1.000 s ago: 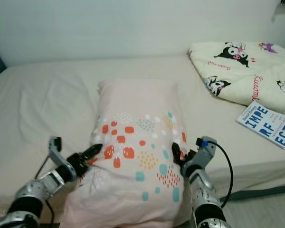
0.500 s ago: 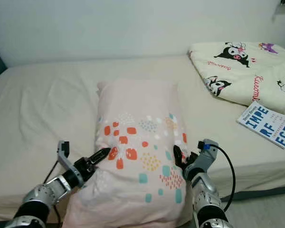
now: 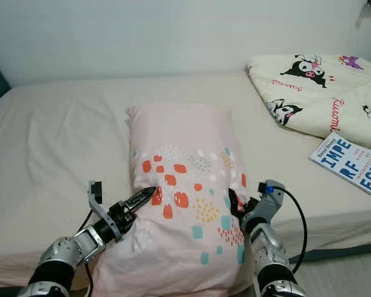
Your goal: Clean up the room
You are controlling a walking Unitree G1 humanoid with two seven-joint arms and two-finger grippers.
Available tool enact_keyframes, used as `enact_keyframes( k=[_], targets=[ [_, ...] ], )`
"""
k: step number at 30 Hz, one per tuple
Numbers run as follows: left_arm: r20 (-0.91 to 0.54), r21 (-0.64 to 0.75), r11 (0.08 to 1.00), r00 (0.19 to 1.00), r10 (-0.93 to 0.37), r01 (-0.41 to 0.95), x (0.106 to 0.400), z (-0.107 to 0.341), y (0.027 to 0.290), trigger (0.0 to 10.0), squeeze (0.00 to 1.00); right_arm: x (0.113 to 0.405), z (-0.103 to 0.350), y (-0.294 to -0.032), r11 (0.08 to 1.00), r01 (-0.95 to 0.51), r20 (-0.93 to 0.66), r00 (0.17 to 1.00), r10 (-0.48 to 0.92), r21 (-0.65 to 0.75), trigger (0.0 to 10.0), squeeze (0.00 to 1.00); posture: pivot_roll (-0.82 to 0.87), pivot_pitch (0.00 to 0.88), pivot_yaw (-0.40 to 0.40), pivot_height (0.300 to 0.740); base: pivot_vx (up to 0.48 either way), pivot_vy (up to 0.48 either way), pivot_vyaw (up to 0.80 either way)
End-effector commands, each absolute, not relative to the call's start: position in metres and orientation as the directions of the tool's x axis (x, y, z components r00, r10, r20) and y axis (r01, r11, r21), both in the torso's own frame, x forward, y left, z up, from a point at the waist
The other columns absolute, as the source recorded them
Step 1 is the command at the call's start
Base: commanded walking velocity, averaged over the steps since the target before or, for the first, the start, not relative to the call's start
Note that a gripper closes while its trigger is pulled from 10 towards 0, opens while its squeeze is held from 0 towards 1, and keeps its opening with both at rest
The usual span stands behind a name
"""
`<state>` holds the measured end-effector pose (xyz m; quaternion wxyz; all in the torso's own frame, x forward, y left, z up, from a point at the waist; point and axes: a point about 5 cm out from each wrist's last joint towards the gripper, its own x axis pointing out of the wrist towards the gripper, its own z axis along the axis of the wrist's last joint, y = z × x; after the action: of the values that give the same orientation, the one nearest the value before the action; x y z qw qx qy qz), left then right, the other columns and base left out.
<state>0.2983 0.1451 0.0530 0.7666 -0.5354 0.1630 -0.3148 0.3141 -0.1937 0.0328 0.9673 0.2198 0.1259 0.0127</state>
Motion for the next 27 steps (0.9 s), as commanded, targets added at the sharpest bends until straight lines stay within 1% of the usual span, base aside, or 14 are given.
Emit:
enact_keyframes(
  k=[1,4,5,7,8,10,12,14,17,19,23,24,25,27],
  targets=[
    [0.103,-0.915,0.196,0.674,-0.732,0.353,0.295,0.055,0.123,10.0,1.0,0.313,0.027,-0.181,0.903,0.007,-0.268,0.956,0.119,0.429,10.0,1.0,0.0,0.113,-0.026,0.583,0.0,0.0,0.0],
    [0.087,-0.892,0.225,0.637,-0.766,0.392,0.292,0.055,0.119,10.0,1.0,0.314,0.028,-0.18,0.903,0.006,-0.267,0.956,0.12,0.43,10.0,1.0,0.0,0.114,-0.026,0.583,0.0,0.0,0.0],
    [0.059,-0.854,0.253,0.569,-0.82,0.454,0.287,0.056,0.114,10.0,0.25,0.315,0.029,-0.178,0.902,0.006,-0.266,0.956,0.121,0.433,10.0,1.0,0.01,0.115,-0.025,0.583,0.0,0.0,0.0],
    [0.051,-0.841,0.26,0.547,-0.836,0.475,0.285,0.056,0.112,10.0,0.22,0.316,0.029,-0.178,0.901,0.006,-0.265,0.957,0.121,0.433,10.0,1.0,0.01,0.115,-0.025,0.583,0.0,0.0,0.0],
    [0.021,-0.812,0.278,0.502,-0.865,0.513,0.282,0.055,0.111,10.0,0.0,0.316,0.029,-0.178,0.901,0.006,-0.265,0.957,0.121,0.434,10.0,1.0,0.01,0.115,-0.026,0.583,0.0,0.0,0.0],
    [-0.001,-0.792,0.287,0.47,-0.883,0.538,0.28,0.054,0.11,10.0,0.0,0.316,0.029,-0.177,0.901,0.006,-0.264,0.957,0.121,0.435,10.0,1.0,0.01,0.115,-0.026,0.583,0.0,0.0,0.0],
    [-0.068,-0.73,0.298,0.369,-0.927,0.615,0.271,0.05,0.107,10.0,0.0,0.317,0.03,-0.177,0.901,0.006,-0.265,0.957,0.121,0.433,10.0,1.0,0.01,0.114,-0.025,0.583,0.0,0.0,0.0],
    [-0.121,-0.673,0.308,0.311,-0.943,0.672,0.268,0.049,0.107,10.0,0.0,0.317,0.03,-0.177,0.902,0.008,-0.264,0.957,0.119,0.432,10.0,1.0,0.01,0.114,-0.024,0.583,0.0,0.0,0.0],
    [-0.181,-0.61,0.349,0.303,-0.936,0.711,0.268,0.047,0.109,10.0,0.0,0.317,0.03,-0.178,0.902,0.01,-0.264,0.957,0.116,0.431,10.0,1.0,0.01,0.114,-0.024,0.583,0.0,0.0,0.0],
    [-0.216,-0.584,0.382,0.317,-0.924,0.716,0.27,0.045,0.111,10.0,0.0,0.317,0.03,-0.178,0.903,0.012,-0.265,0.958,0.114,0.429,10.0,1.0,0.01,0.115,-0.023,0.583,0.0,0.0,0.0],
    [-0.268,-0.55,0.484,0.405,-0.874,0.681,0.279,0.043,0.113,10.0,0.0,0.317,0.03,-0.18,0.905,0.019,-0.268,0.958,0.106,0.426,10.0,1.0,0.01,0.115,-0.021,0.583,0.0,0.0,0.0],
    [-0.259,-0.566,0.51,0.447,-0.856,0.648,0.283,0.045,0.112,10.0,0.0,0.317,0.03,-0.18,0.905,0.021,-0.268,0.958,0.104,0.425,10.0,1.0,0.01,0.115,-0.021,0.583,0.0,0.0,0.0],
    [-0.259,-0.566,0.51,0.447,-0.856,0.648,0.283,0.045,0.112,10.0,0.0,0.317,0.03,-0.18,0.905,0.021,-0.268,0.958,0.104,0.425,10.0,1.0,0.01,0.115,-0.021,0.583,0.0,0.0,0.0],
    [-0.208,-0.669,0.524,0.544,-0.813,0.527,0.292,0.05,0.109,10.0,0.0,0.317,0.03,-0.18,0.905,0.024,-0.269,0.958,0.101,0.426,10.0,1.0,0.01,0.116,-0.02,0.583,0.0,0.0,0.0]
  ],
)
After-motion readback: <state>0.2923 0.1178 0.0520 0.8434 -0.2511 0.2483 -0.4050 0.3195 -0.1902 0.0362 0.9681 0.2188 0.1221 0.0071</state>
